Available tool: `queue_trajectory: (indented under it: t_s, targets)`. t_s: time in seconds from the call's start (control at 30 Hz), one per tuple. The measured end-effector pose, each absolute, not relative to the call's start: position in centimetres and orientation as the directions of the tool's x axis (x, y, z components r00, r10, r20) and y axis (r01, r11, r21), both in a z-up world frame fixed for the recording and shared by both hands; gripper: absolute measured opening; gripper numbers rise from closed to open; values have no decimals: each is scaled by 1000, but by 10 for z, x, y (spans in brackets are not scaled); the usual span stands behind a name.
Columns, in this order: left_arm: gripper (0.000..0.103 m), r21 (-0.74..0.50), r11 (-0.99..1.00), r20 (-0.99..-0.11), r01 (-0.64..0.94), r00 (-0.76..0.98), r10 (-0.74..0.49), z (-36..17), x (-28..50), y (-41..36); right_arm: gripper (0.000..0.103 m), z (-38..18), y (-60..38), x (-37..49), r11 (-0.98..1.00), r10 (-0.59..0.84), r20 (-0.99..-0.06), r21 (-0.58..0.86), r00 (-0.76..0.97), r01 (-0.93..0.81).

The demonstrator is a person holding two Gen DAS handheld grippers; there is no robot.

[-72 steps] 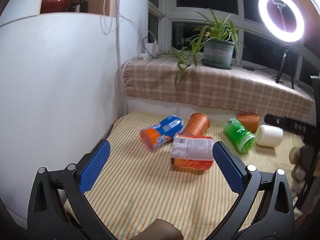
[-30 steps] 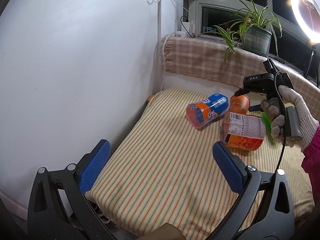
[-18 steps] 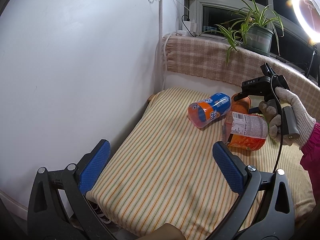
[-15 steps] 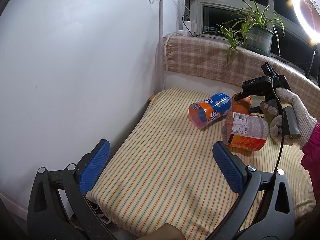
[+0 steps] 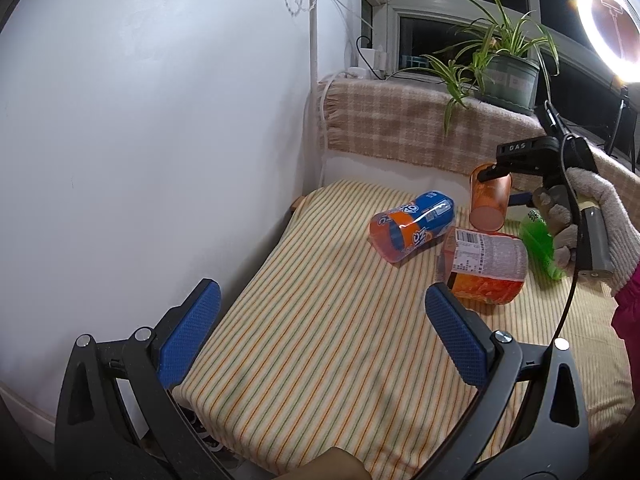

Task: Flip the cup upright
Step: 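Lift the orange cup with the right tool and rotate it rim-up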

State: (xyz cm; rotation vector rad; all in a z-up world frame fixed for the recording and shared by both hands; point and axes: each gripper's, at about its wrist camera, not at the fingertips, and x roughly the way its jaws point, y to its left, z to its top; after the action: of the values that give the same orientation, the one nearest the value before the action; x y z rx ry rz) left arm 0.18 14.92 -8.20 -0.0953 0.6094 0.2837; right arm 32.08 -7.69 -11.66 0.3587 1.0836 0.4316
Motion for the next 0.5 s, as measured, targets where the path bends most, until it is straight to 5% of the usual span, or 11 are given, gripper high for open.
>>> queue_trajectory:
  t_s: [0.5]
  targets:
    - [103, -35, 983, -558, -178, 819, 129, -70, 3, 110, 67, -64, -143, 232, 806, 590, -683, 533, 431, -258]
